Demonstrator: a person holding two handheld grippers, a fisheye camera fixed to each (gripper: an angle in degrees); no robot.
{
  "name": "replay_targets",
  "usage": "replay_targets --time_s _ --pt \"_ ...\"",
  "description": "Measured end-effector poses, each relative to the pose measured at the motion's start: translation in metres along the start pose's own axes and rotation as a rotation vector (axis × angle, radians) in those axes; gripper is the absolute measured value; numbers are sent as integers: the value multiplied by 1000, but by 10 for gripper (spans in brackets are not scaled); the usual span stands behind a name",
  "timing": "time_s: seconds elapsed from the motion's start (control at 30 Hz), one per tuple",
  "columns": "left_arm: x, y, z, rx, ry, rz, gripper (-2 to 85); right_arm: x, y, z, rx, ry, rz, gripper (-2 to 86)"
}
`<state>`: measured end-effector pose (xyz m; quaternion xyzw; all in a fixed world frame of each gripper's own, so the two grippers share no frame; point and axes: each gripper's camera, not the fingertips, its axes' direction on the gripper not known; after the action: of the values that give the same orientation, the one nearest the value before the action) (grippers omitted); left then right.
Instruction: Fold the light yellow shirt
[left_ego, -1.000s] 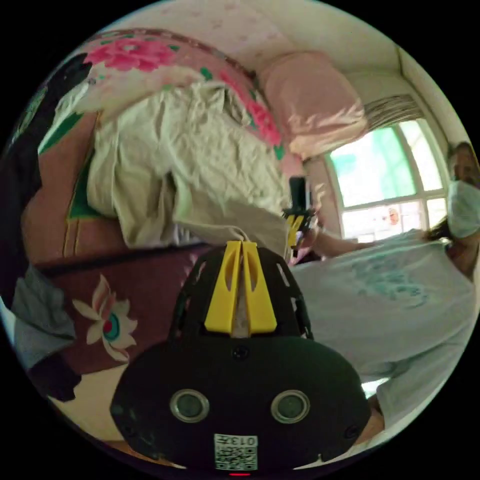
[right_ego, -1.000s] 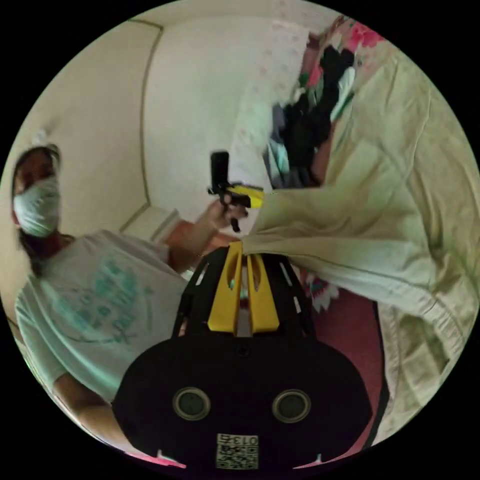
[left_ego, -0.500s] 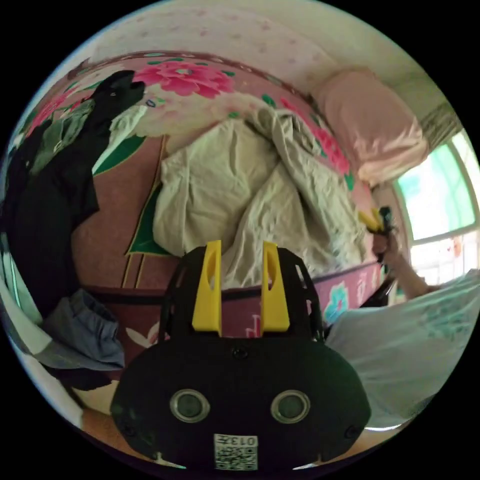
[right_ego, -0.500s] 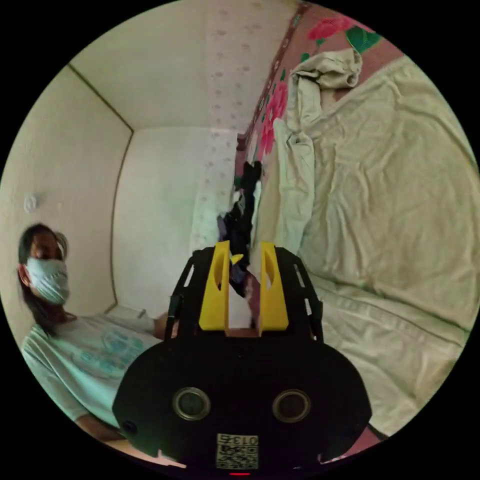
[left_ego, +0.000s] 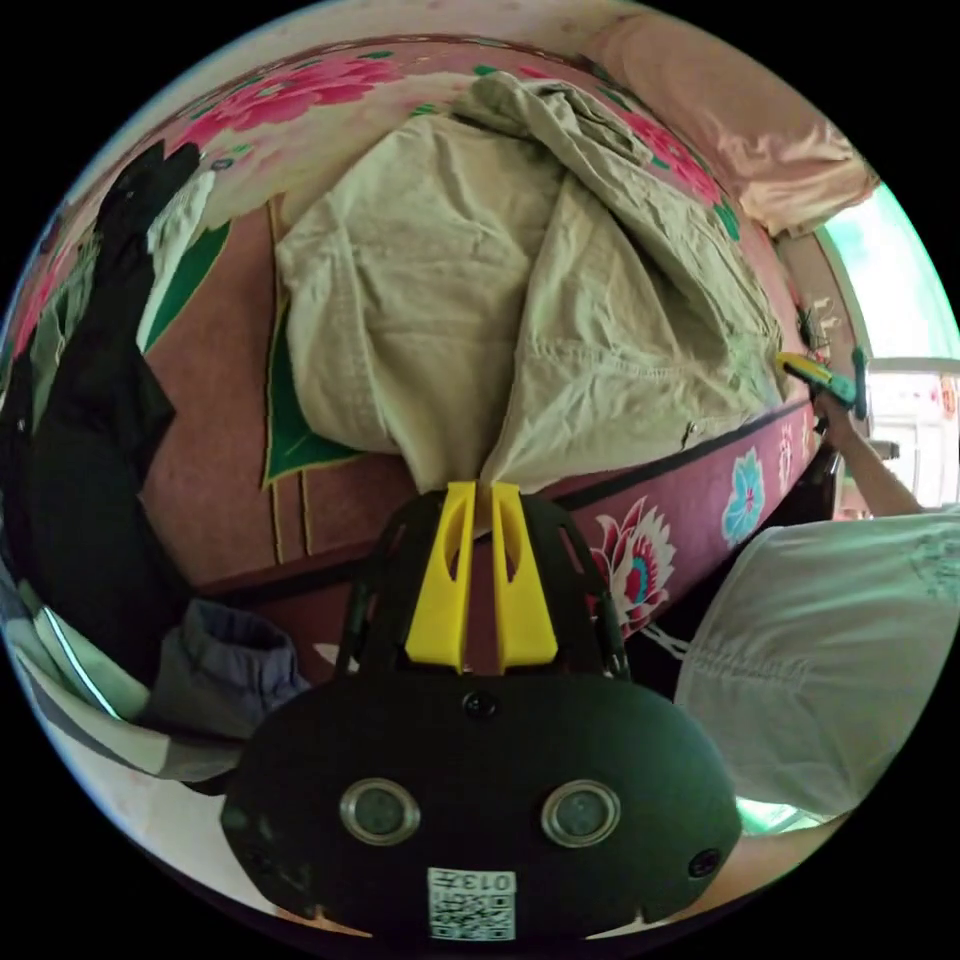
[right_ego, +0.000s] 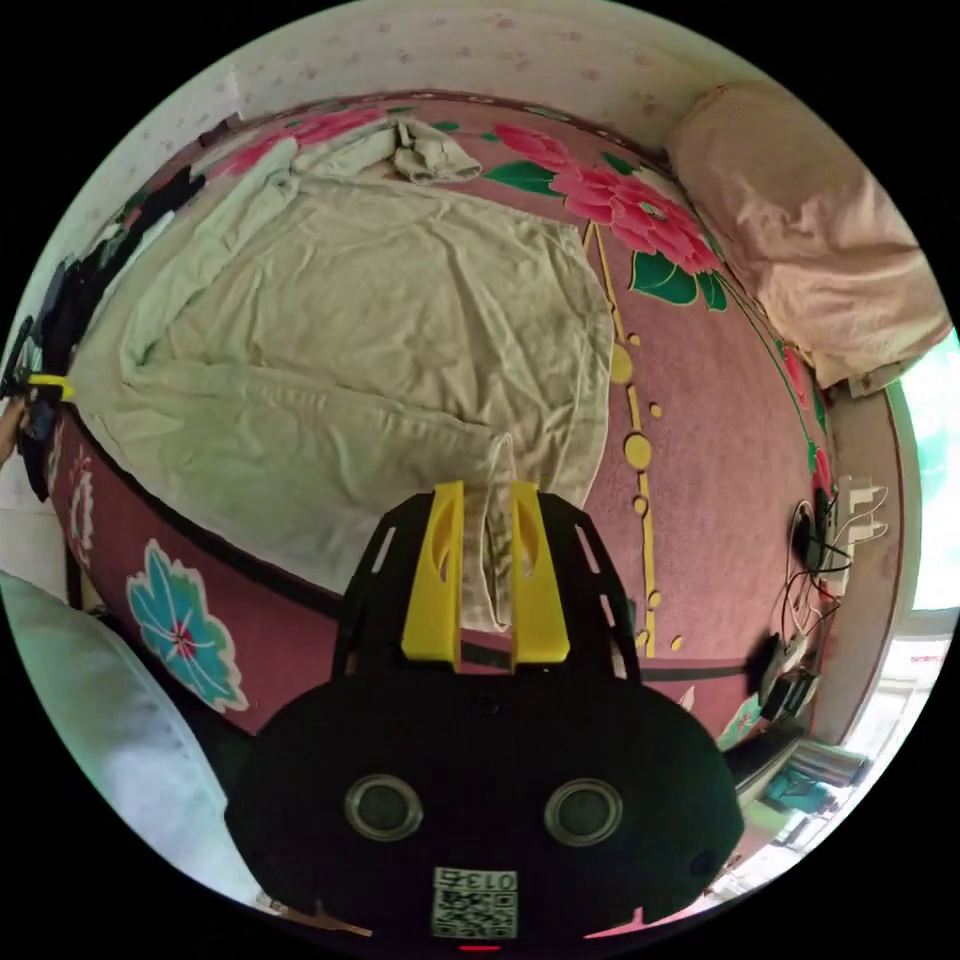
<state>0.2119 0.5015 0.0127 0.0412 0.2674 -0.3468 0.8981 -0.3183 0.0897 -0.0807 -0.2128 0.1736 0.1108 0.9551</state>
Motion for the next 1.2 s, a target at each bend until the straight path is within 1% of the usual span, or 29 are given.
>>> replay_targets --time_s 0.03,0.07,0.1,0.17,0.2,0.23,0.3,0.33,0.4,0.43,0.47,0.5,0.57,0.6,0.63,0.67,0.7,0.77,0.8,0.83,0.87,0.9,0.93,0.97,1.03,1.1,1.17,1.2 --pt "-6 4 6 -5 19 -17 18 -10 2 15 -83 45 -29 28" --pt "-10 4 10 -7 28 -28 19 -13 9 11 -9 29 -27 20" --pt "-12 4 11 -6 34 -32 19 -10 12 12 -20 42 23 15" --pt "-15 -1 14 -27 49 -27 22 11 26 3 -25 -52 190 7" --pt "-14 -1 13 -31 57 -18 23 15 30 0 -43 -43 234 6" --pt "-13 2 9 -30 82 0 25 17 38 -11 -33 -52 256 4" --pt "-14 13 -6 -1 63 -14 28 13 49 -34 26 -90 250 1" --pt "-14 23 -19 35 37 -47 27 4 53 -49 59 -77 233 0" --pt "-7 37 -43 166 -8 -73 24 -17 57 -63 107 -72 177 0" --pt "4 41 -53 249 -15 -63 22 -32 58 -64 112 -50 148 -1" --pt "18 36 -53 288 -6 -19 19 -46 59 -57 90 -12 127 -1" --pt "27 31 -49 284 -5 16 18 -51 60 -52 70 5 122 -1" --pt "59 2 -17 173 -85 125 9 -64 65 -20 -47 70 126 0" --pt "64 -5 -6 142 -115 138 7 -67 67 -16 -44 74 113 0" --pt "67 -16 16 76 -161 136 3 -71 76 -20 33 127 126 -1" --pt "63 -22 35 9 -157 125 0 -71 79 -19 38 132 112 -1" --pt "60 -21 34 43 -139 113 -1 -69 79 -20 24 123 110 0" --pt "41 -9 24 81 -52 -32 -3 -49 73 -28 -72 48 138 1" --pt "41 -4 18 99 -47 -41 -3 -43 71 -33 -85 29 157 1" --pt "46 5 3 166 -45 -34 -3 -32 70 -52 -12 -10 201 3" --pt "56 10 -13 236 -88 -26 -4 -28 66 -73 79 -21 206 5" --pt "62 11 -19 260 -129 -16 -4 -29 60 -81 100 -19 190 7" --pt "77 5 -28 293 -211 18 -4 -35 44 -91 124 -11 145 12" --pt "92 -7 -31 305 -254 60 -4 -45 22 -99 163 -25 82 23" --pt "115 -35 -23 288 -246 149 -3 -65 -19 -108 224 -78 -24 40" --pt "137 -66 -5 219 -306 207 -3 -87 -65 -117 294 -174 -101 50" --pt "165 -97 22 178 -545 251 -3 -119 -130 -123 361 -272 -187 61" --pt "169 -102 28 174 -582 258 -3 -128 -146 -124 372 -283 -215 63"
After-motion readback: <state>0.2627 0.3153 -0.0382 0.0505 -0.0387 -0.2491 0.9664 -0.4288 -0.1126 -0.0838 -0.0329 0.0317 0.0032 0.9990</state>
